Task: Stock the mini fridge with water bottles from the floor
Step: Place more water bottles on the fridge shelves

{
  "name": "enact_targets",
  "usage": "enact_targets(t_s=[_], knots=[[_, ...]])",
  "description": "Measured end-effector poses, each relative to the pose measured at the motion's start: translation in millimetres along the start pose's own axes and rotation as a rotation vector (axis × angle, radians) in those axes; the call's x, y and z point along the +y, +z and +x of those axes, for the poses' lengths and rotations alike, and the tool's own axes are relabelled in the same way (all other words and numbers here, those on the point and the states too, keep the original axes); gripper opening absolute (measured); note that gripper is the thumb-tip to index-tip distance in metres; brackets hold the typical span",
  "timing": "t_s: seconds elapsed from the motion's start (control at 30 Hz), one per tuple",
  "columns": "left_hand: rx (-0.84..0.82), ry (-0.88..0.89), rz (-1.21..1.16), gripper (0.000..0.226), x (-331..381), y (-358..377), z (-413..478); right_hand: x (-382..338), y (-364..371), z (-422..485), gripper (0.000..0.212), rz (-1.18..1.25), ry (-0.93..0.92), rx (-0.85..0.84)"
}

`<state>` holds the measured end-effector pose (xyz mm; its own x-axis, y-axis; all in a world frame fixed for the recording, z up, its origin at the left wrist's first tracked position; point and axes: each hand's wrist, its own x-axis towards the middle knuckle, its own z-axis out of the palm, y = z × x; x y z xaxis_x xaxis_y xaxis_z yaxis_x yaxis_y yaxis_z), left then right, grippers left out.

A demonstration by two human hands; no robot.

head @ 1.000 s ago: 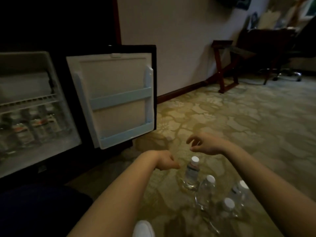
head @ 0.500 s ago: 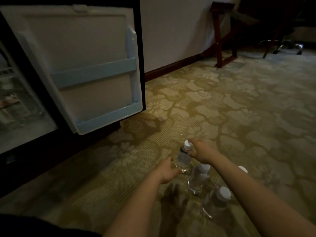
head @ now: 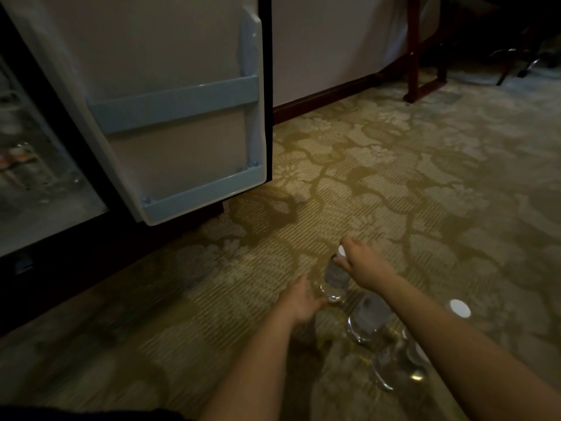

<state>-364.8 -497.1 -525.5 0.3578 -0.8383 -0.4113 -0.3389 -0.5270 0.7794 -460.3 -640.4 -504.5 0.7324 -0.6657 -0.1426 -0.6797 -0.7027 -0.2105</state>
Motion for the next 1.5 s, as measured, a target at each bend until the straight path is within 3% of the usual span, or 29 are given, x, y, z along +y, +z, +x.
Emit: enact_targets(t_s=[0.5,0.7,1.03,1.1,1.2,1.3,1.4,1.5], knots=[[0.207,0.219,-0.436,0.056,9.9,-29.3,-45.1,-80.1,-105.6,-51.9,0.024,0.169,-0.416,0.080],[0.229,0.314,-0.381,0.050,22.8,-69.1,-63.1,-107.0,-150.6,-62.0,0.022,0.214,-0.473,0.193],[0.315,0.421,-0.182,0.047,64.2,-173.7,-107.3,-174.2,-194.5,-45.0,0.012,0.650,-0.488,0.512],[0.350,0.442,-0.191,0.037,67.8,-199.0,-119.5,-194.1,-200.2,-39.9,0.016,0.718,-0.502,0.488],[0.416,0.457,-0.168,0.030,70.5,-240.2,-141.1,-226.3,-205.7,-35.4,0.046,0.727,-0.519,0.363],[0.496,0.438,-0.085,0.029,69.5,-281.4,-164.9,-264.0,-212.7,-35.9,0.062,0.737,-0.627,0.289],[0.562,0.405,-0.011,0.036,61.3,-316.1,-187.3,-304.5,-220.8,-36.0,0.063,0.800,-0.682,0.276],[0.598,0.395,-0.012,0.042,44.1,-345.5,-211.3,-349.3,-221.9,-35.5,0.051,0.833,-0.752,0.280]])
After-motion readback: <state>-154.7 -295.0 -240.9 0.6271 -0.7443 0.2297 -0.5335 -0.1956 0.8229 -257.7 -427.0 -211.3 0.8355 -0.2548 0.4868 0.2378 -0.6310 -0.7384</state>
